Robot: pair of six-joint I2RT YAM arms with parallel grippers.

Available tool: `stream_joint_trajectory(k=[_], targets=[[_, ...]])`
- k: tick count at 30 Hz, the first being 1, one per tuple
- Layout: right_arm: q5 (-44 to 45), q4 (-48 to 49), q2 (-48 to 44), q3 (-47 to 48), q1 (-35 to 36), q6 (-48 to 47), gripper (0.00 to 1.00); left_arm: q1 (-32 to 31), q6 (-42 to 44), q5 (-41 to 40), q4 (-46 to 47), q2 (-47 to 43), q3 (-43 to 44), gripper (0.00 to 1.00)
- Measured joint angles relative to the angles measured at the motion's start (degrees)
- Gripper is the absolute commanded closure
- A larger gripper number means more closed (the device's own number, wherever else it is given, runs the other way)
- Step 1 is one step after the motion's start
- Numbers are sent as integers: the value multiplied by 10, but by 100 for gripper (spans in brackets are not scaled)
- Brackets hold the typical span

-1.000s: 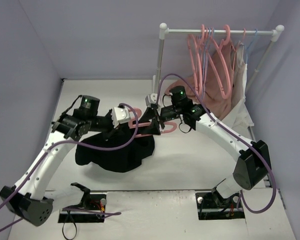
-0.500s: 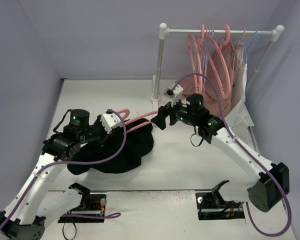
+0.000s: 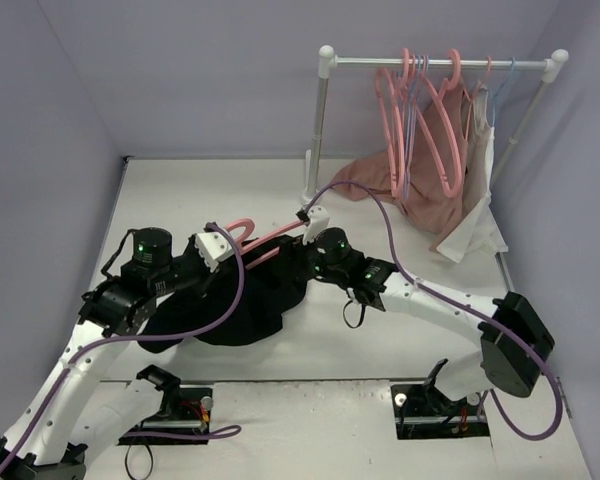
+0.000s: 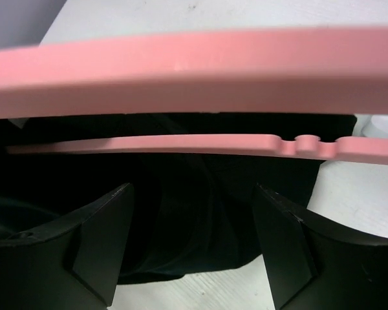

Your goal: Place the t-shirt on the hanger

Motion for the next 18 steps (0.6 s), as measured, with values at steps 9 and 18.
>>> stream_joint_trajectory(k=[9, 18], targets=[[40, 39, 62, 10, 46, 18, 30, 0, -10, -11, 6, 3, -6, 100], [100, 57, 104, 18, 64, 16, 54, 0, -13, -13, 5, 5, -6, 100]])
